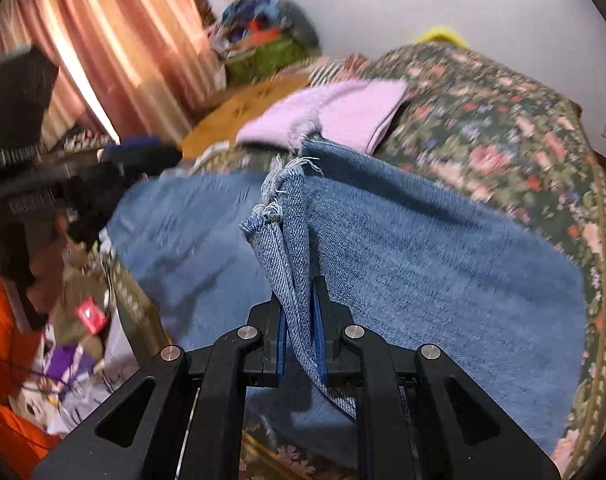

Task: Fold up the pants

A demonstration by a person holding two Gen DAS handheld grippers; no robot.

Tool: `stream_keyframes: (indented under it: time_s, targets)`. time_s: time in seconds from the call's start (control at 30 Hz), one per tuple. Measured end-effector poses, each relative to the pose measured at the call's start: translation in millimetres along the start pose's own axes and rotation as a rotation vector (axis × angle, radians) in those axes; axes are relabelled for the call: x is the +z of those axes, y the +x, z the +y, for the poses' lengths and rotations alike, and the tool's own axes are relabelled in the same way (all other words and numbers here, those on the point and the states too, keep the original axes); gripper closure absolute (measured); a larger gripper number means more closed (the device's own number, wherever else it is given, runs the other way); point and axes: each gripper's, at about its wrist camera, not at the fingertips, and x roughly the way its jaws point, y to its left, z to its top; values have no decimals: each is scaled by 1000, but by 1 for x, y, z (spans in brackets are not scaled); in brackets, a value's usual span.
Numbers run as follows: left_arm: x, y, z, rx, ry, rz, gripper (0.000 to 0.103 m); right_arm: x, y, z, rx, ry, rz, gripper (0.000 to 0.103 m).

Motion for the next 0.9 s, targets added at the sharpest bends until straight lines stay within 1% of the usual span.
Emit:
stream_keyframes:
  time_s: [0.07,0.1,0.17,0.2,0.23,0.3,0.37,0.47,0.53,0.6,0.7,0.73,0.77,0.83,0.9]
  targets:
    - [0,6,-4,-36,-1,17,28,-7,5,1,-12,-16,20,91]
    - [1,11,-7,-49,4,28,28,-9,7,0,-10,-18,18,88]
    - [2,21,-17,-77,20,53,28,-9,6,5,-20,-19,19,86]
    - [3,28,-22,-90,28,67,28,-6,4,9,-24,-24,23,84]
    - [4,36,-27,-95,36,80,28,-7,2,11,-18,-33,27,81]
    - [7,48,-34,-99,45,97,28,-7,-3,13,5,-39,32,67]
    - [12,65,-39,-85,52,119,28,-10,-11,15,6,-46,33,63]
    - [15,88,-39,-7,67,139,28,-14,-26,6,-26,-35,25,62]
    - [17,103,-36,28,67,159,28,-17,-40,-12,-53,10,7,62]
    - [17,119,-30,32,42,193,28,-20,-49,-27,-84,55,-9,61]
    - [15,141,-21,20,5,246,27,-30,-62,-58,-143,160,-27,60]
    - [13,147,-18,16,-9,258,23,-36,-63,-73,-166,216,-26,60]
    - [12,150,-16,15,-17,260,21,-40,-62,-79,-174,243,-21,60]
    - [10,154,-11,15,-35,254,11,-55,-56,-92,-160,299,0,60]
    - [9,156,-8,7,-50,253,10,-65,-54,-85,-180,274,-7,60]
